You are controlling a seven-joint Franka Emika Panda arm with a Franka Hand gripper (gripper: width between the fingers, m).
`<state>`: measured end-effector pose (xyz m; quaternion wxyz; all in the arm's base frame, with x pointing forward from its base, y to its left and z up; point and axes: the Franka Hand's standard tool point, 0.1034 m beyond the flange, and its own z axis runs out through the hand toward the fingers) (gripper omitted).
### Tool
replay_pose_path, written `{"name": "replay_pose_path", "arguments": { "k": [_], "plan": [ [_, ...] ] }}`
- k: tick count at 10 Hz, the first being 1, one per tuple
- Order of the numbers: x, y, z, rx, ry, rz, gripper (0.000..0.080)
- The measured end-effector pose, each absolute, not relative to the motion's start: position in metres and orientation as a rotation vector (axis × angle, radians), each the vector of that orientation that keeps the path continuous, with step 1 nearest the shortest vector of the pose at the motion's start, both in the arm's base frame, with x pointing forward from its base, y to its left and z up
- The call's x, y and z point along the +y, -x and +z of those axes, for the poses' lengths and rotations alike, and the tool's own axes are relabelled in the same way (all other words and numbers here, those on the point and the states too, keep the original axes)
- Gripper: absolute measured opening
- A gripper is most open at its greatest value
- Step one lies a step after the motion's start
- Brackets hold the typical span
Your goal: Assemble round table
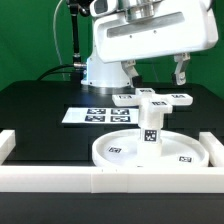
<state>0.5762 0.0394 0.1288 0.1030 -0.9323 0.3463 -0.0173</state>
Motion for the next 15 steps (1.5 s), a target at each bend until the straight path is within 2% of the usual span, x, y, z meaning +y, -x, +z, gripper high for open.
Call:
{"name": "replay_pose_path", "arguments": {
  "k": [4,9,11,15],
  "plan": [
    [0.0430,-0.5756,0.1284,0.504,2.957,-0.084,0.0649],
    [0.0406,-0.5756,0.1282,0.098,3.007,-0.112,0.0649],
    [0.0425,-0.5766,0.1266,-0.343,3.045,-0.036,0.0649],
    [0.0405,-0.5782,0.1270,-0.735,2.991,-0.035,0.0649]
  ]
}}
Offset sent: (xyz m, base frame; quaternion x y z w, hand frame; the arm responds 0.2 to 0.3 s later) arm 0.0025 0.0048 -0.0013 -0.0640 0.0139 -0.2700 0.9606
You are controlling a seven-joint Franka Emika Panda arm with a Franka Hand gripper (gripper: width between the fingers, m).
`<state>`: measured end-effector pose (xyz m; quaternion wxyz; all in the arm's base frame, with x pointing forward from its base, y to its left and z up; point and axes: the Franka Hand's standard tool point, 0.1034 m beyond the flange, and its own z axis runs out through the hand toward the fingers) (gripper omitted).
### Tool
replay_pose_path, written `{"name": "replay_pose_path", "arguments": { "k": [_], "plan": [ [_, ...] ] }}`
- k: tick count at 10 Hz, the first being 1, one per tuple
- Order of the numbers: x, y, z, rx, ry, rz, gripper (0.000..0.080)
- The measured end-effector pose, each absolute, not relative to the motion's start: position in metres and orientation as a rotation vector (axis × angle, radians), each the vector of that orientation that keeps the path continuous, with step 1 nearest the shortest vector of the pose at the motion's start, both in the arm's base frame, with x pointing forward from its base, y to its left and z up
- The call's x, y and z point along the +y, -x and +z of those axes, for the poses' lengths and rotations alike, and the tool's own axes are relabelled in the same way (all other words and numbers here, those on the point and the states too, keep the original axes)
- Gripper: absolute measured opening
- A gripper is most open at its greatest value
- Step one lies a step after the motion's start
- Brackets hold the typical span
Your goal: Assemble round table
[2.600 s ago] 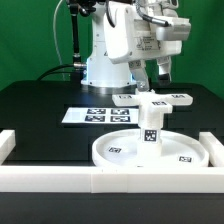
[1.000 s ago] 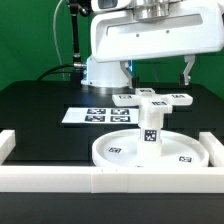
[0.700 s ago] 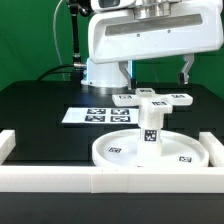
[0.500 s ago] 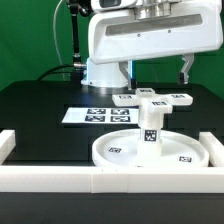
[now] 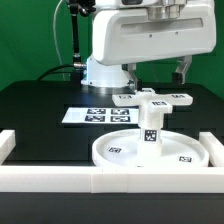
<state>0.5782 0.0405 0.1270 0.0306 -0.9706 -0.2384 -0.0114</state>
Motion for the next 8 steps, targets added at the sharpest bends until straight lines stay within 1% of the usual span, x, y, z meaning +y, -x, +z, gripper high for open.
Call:
{"name": "replay_pose_path", "arguments": {
  "k": [4,6,8],
  "plan": [
    [0.041,-0.573,0.122,-1.136,2.884,-0.034,0.0649],
    [0.040,-0.569,0.118,-1.246,2.839,-0.031,0.0649],
    [0.040,-0.567,0.113,-1.243,2.840,-0.024,0.0649]
  ]
}}
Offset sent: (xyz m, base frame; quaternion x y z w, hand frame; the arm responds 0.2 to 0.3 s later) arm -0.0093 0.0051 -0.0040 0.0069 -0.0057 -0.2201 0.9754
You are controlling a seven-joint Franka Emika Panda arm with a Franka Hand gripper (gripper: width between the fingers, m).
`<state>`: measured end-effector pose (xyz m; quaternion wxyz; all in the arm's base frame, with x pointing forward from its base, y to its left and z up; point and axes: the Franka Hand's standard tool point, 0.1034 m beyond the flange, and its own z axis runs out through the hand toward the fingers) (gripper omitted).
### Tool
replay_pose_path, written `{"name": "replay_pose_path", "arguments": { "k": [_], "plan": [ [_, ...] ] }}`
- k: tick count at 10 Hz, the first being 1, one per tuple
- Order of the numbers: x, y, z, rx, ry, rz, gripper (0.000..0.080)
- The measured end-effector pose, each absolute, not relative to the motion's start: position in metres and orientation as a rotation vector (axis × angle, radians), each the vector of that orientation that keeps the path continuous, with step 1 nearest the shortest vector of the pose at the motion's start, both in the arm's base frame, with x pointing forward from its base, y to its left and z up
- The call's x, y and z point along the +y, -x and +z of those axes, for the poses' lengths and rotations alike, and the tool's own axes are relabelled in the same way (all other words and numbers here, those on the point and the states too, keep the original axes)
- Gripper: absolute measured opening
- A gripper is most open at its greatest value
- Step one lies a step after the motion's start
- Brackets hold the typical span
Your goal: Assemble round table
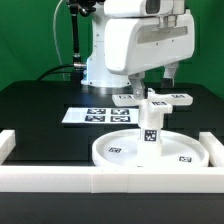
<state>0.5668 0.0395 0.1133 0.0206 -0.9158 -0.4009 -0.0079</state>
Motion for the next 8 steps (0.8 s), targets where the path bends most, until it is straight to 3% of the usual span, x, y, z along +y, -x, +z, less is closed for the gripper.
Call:
{"name": "replay_pose_path", "arguments": {
  "k": [7,8],
  "plan": [
    [0.0349,-0.5628,0.1023,-1.230,2.846,0.002,0.0649],
    [0.0347,-0.5628,0.1023,-1.229,2.847,0.002,0.0541]
  ]
}}
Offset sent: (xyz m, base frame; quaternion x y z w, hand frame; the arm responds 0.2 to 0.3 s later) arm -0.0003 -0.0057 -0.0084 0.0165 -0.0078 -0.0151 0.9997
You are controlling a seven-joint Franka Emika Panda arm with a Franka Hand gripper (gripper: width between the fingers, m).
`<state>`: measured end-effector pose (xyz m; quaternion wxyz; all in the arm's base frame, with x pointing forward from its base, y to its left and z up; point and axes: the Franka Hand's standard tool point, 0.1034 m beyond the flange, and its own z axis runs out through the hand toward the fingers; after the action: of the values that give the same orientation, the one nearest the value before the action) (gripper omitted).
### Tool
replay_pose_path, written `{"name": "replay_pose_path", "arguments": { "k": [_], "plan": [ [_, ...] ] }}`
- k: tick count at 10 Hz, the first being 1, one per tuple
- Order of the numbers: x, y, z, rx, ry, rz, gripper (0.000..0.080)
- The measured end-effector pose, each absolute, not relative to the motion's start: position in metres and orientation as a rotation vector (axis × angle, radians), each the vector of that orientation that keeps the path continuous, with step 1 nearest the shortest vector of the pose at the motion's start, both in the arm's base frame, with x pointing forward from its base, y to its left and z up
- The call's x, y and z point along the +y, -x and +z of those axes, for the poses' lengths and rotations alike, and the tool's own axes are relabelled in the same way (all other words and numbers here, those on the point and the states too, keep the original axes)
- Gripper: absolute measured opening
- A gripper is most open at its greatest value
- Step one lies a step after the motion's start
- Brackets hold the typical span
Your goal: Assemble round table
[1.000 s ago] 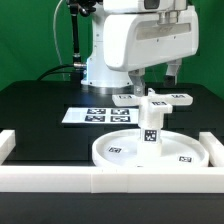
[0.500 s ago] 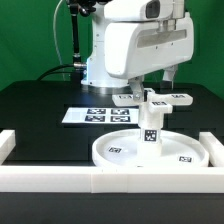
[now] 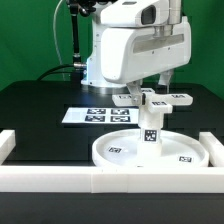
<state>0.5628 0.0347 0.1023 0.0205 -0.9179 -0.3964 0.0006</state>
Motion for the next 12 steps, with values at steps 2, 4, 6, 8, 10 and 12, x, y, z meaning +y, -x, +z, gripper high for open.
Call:
{"name": "replay_pose_path", "arguments": {
  "k": [2,4,6,8,10,12],
  "plan": [
    [0.0346,-0.5629,0.1024,-1.229,2.847,0.002,0.0434],
    [0.0346,-0.5629,0.1024,-1.176,2.869,0.003,0.0434],
    [0.0349,-0.5629,0.1024,-1.105,2.895,0.003,0.0434],
    [0.0362,-0.5627,0.1025,-0.758,3.000,0.009,0.0434],
    [0.0392,-0.5630,0.1025,-0.472,3.061,-0.002,0.0436],
    [0.0401,-0.5637,0.1027,-0.176,3.093,-0.010,0.0436]
  ]
}}
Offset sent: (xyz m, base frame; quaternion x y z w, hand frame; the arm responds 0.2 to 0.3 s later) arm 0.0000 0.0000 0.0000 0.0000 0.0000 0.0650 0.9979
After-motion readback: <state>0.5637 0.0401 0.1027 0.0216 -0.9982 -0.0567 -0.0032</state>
